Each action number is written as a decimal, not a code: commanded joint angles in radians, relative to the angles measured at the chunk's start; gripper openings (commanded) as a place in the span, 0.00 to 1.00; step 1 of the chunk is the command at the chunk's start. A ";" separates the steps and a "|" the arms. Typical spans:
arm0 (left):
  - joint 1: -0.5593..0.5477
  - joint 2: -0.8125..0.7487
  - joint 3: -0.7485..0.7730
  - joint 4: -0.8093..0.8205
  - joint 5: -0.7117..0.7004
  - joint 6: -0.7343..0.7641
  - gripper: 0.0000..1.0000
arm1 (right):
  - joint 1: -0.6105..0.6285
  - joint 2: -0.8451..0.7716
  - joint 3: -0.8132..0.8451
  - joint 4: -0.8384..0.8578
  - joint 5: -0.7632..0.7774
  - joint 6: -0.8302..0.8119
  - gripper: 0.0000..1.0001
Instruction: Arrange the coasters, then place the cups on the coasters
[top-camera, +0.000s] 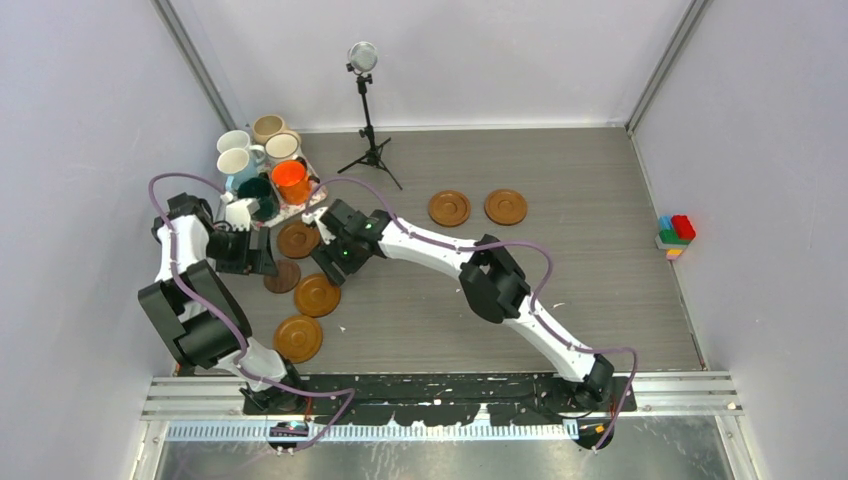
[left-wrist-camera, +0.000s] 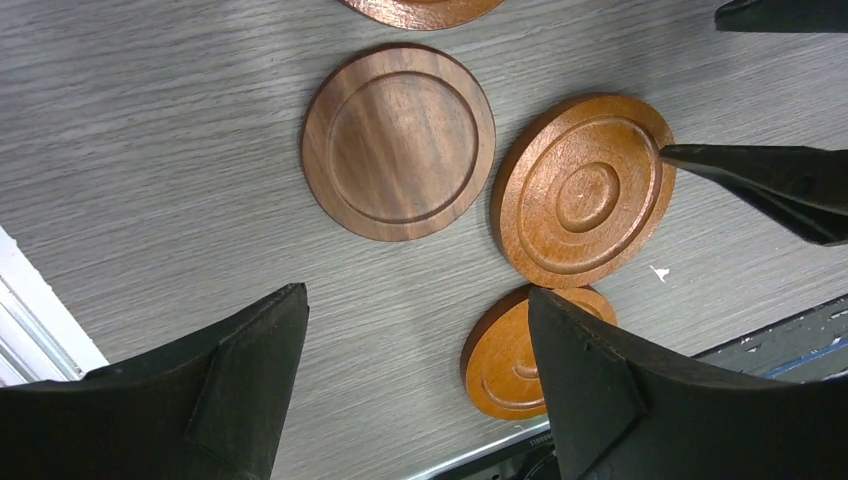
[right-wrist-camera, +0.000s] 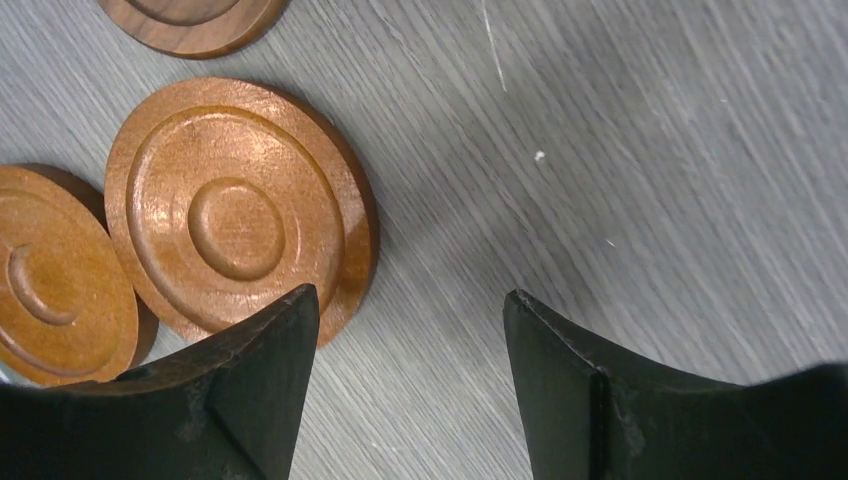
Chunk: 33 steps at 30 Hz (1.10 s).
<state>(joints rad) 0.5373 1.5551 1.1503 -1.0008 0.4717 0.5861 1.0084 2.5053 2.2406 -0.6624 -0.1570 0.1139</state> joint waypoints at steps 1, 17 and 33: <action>0.004 0.000 -0.016 0.053 0.016 0.004 0.82 | 0.019 0.020 0.070 0.068 0.056 0.055 0.73; 0.006 -0.004 -0.019 0.090 0.032 -0.055 0.82 | 0.151 0.099 0.089 0.032 0.302 -0.061 0.74; -0.158 -0.111 -0.072 0.101 -0.037 -0.061 0.83 | 0.019 -0.208 -0.485 0.023 0.240 -0.108 0.47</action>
<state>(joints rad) 0.4500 1.5040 1.0977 -0.9310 0.4606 0.5312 1.0912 2.3749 1.9621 -0.5301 0.0811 0.0422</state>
